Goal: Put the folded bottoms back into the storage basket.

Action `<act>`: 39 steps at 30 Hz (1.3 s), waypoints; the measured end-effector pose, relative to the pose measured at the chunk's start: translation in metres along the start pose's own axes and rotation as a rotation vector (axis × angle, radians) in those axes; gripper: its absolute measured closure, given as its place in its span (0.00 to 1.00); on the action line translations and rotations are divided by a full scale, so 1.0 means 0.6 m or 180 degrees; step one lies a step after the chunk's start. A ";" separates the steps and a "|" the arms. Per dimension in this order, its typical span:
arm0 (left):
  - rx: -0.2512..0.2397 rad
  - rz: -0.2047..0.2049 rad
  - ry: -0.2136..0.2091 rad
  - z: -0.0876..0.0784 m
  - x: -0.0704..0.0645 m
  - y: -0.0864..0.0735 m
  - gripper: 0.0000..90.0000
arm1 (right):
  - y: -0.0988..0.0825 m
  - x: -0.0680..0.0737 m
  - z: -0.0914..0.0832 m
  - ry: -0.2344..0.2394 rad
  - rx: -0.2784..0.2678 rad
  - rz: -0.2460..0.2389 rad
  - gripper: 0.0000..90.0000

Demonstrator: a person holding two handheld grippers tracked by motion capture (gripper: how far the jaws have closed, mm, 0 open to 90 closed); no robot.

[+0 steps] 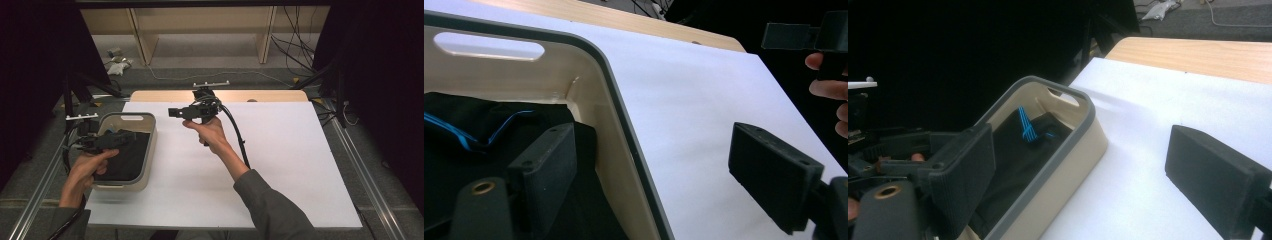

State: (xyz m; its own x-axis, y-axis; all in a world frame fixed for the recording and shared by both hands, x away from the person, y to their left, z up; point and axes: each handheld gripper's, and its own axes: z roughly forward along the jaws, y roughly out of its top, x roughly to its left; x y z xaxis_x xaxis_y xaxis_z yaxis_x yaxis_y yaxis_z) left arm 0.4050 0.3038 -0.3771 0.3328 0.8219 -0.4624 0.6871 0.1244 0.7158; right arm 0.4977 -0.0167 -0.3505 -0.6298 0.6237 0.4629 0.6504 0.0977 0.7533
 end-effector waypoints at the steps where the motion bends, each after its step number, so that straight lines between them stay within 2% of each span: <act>1: -0.0011 0.0005 -0.0005 0.000 -0.001 0.000 0.21 | -0.001 -0.001 -0.002 -0.0001 -0.0010 0.0005 0.15; 8: -0.0110 0.0048 -0.0072 0.002 -0.010 0.000 0.20 | -0.008 -0.006 -0.017 -0.0032 -0.0125 -0.0047 0.15; 15: -0.0129 0.0129 -0.0166 0.010 -0.021 -0.002 0.20 | -0.014 -0.014 -0.034 -0.0050 -0.0206 -0.0085 0.15; 19: -0.0127 0.0186 -0.0225 0.017 -0.030 -0.005 0.19 | -0.018 -0.018 -0.044 -0.0066 -0.0235 -0.0088 0.11; 23: -0.0160 0.0232 -0.0303 0.030 -0.044 -0.011 0.18 | -0.025 -0.023 -0.053 -0.0116 -0.0263 -0.0137 0.08; 27: -0.0141 0.0323 -0.0373 0.049 -0.062 -0.019 0.17 | -0.033 -0.030 -0.064 -0.0077 -0.0296 -0.0148 0.04; 30: -0.0142 0.0397 -0.0405 0.061 -0.074 -0.025 0.16 | -0.039 -0.032 -0.074 -0.0118 -0.0327 -0.0199 0.03; 34: -0.0196 0.0475 -0.0513 0.071 -0.087 -0.033 0.16 | -0.043 -0.032 -0.086 -0.0273 -0.0339 -0.0351 0.01; 39: -0.0308 0.0560 -0.0590 0.079 -0.100 -0.043 0.14 | -0.050 -0.036 -0.101 -0.0244 -0.0351 -0.0353 0.01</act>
State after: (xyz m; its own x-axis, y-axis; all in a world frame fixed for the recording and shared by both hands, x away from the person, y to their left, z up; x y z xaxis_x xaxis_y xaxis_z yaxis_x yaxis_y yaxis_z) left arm 0.3977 0.2248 -0.3924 0.5603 0.7208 -0.4081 0.5463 0.0487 0.8362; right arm 0.4658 -0.0800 -0.3547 -0.6582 0.6715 0.3403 0.5255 0.0861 0.8464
